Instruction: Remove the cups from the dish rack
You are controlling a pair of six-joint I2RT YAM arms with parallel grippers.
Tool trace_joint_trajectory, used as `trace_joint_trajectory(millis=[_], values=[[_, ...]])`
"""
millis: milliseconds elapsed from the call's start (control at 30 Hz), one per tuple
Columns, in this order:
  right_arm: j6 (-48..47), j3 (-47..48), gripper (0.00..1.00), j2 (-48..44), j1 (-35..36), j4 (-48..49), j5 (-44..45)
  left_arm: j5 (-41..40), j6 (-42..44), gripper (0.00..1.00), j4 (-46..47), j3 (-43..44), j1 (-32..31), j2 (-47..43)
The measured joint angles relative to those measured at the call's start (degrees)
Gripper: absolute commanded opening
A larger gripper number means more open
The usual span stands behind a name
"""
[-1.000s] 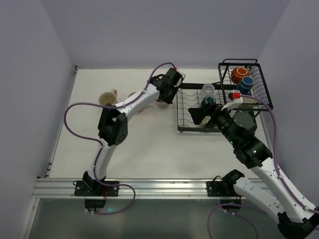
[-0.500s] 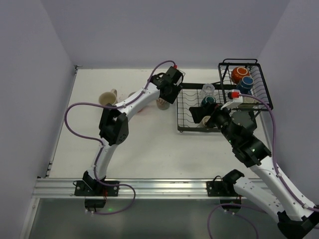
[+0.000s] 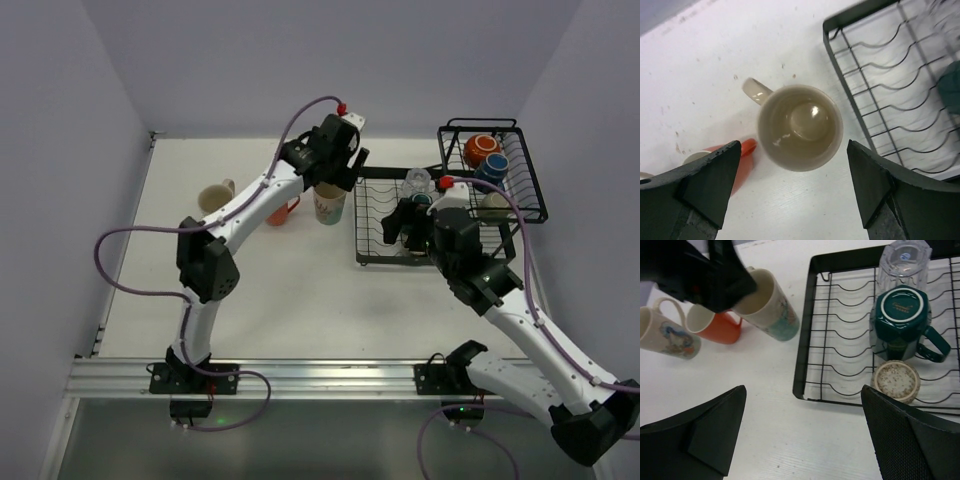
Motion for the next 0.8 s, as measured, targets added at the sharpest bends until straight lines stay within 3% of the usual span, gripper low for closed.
trace_joint_trajectory(millis=[167,533,800], values=[[-1.77,3.41,0.99,4.59,0.00,-2.97,4.11,0.92,-1.60,0.92,5.31,-5.03,0.00,-12.94],[-7.04,13.25,0.99,21.75,0.00,-7.91,15.34,11.78,-6.54,0.95,22.38,-50.23,0.00,-62.79],[-11.15,22.18,0.99,34.95,0.00,-10.38,25.11,16.85,-7.43,0.96,24.44,-68.48,0.00,-80.37]])
